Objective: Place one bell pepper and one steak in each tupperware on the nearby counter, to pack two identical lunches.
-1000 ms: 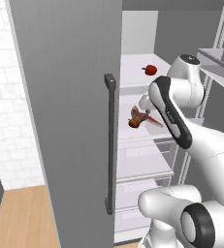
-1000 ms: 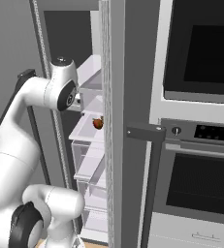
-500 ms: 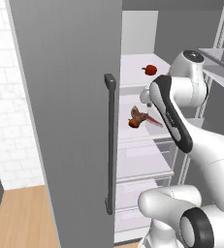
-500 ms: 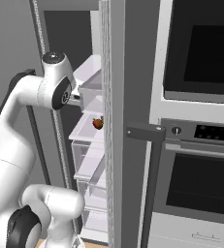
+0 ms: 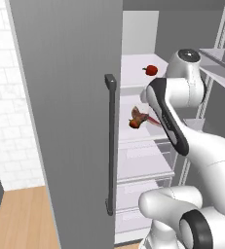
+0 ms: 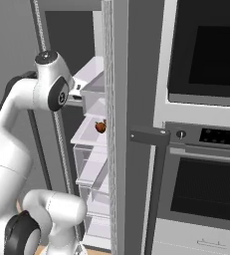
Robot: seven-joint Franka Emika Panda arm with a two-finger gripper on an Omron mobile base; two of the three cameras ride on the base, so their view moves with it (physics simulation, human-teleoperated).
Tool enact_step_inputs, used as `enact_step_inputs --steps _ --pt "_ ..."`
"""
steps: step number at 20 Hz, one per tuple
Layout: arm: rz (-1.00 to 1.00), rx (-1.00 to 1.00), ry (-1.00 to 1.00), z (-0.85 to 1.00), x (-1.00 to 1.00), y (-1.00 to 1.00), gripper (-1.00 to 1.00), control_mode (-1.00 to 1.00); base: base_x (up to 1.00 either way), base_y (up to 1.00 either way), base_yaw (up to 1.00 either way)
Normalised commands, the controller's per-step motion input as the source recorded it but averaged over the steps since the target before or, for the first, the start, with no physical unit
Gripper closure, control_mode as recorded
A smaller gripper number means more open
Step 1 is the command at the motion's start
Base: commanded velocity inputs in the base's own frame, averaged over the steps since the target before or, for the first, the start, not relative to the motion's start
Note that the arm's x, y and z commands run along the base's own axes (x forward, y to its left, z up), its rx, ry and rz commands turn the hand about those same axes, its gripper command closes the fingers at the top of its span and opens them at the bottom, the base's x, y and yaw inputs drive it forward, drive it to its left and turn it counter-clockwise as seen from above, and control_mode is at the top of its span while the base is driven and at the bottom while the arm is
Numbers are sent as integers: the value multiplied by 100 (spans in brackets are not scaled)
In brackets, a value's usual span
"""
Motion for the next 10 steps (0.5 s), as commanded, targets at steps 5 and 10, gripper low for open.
enact_step_inputs --steps 5,10 --pt "-3 -7 -5 19 13 -7 -100 -100 0 0 0" --pt "-6 0 -1 22 14 -16 -100 -100 0 0 0"
